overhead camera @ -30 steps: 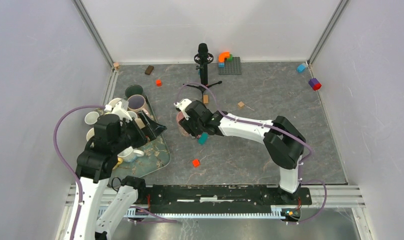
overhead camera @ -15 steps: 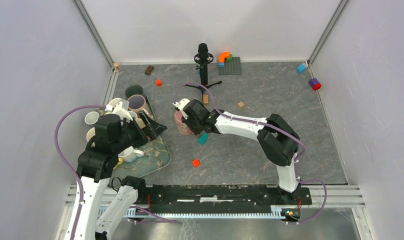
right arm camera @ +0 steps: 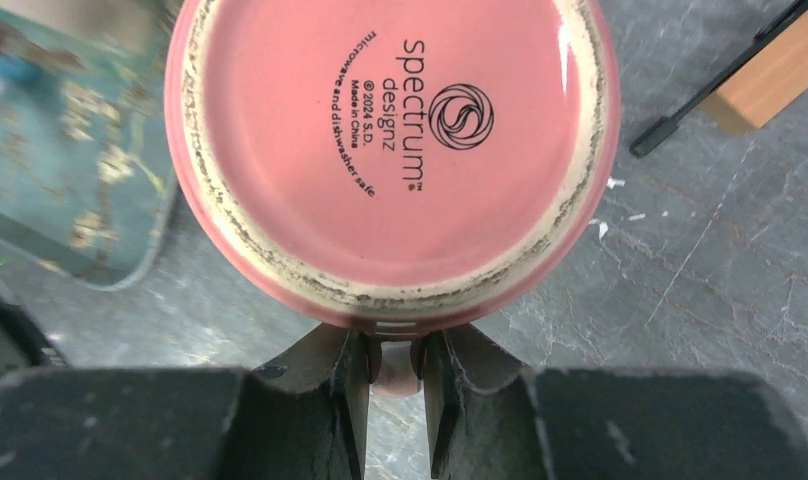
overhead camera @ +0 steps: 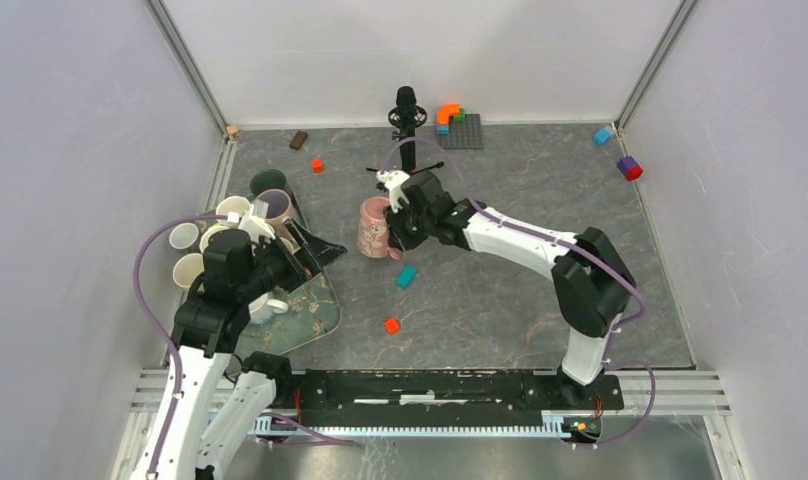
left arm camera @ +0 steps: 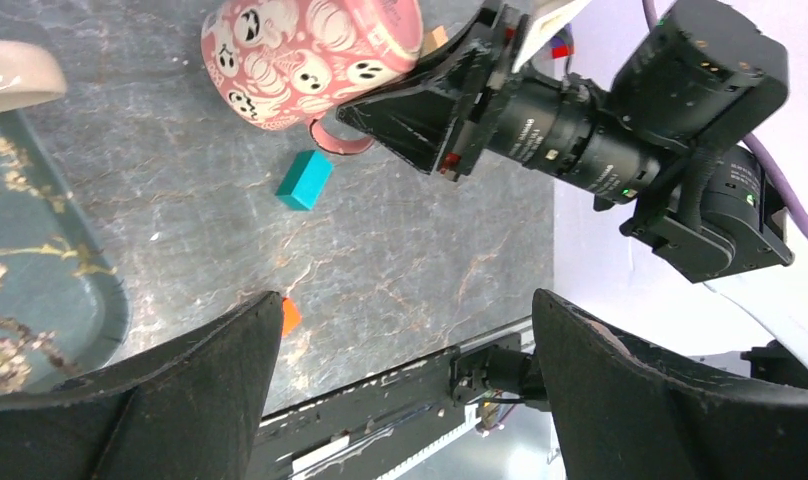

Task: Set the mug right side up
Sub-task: Turn over the cup at the center of the board.

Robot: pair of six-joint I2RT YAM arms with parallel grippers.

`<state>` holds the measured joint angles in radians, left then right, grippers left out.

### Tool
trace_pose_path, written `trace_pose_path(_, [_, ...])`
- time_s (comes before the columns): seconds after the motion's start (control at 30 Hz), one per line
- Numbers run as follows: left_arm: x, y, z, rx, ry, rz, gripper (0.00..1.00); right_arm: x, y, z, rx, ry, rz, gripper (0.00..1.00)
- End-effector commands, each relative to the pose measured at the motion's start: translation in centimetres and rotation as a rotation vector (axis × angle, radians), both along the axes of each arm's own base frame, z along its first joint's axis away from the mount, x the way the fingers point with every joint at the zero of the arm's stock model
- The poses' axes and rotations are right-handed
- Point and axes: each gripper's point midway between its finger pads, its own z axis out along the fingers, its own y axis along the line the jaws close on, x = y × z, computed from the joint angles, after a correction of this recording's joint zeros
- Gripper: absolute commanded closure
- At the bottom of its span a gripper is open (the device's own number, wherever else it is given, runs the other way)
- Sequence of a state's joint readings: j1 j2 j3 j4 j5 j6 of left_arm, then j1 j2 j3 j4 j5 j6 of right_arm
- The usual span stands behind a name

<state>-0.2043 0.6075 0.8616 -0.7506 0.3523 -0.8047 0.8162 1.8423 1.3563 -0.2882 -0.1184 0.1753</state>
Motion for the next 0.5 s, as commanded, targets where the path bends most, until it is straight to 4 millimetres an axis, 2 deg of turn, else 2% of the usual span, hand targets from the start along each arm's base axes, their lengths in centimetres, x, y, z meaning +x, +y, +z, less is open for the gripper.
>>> trace_pose_path(0.0, [1.0,-1.5,2.9,-0.13,-0.095,-0.03,0.0,1.3,3.0,12.9,0.427,-0.132,0.057,1.0])
trace_pose_path(0.2, [2.1,-2.8,2.8,-0.236,-0.106,-0.055,0.0,1.1,2.8,19.0,0.696,-0.086,0.069,1.0])
trace_pose_path(0.33, [3.0,-3.3,3.3,-0.292,-0.146,-0.061,0.0,0.5,2.4,23.3,0.854,-0.07,0.082,1.0])
trace_pose_path(0.47, [4.1,-3.8,4.2,-0.325,-0.197,-0.07,0.0,-0.2,2.0,26.4,0.983,-0.037,0.092,1.0])
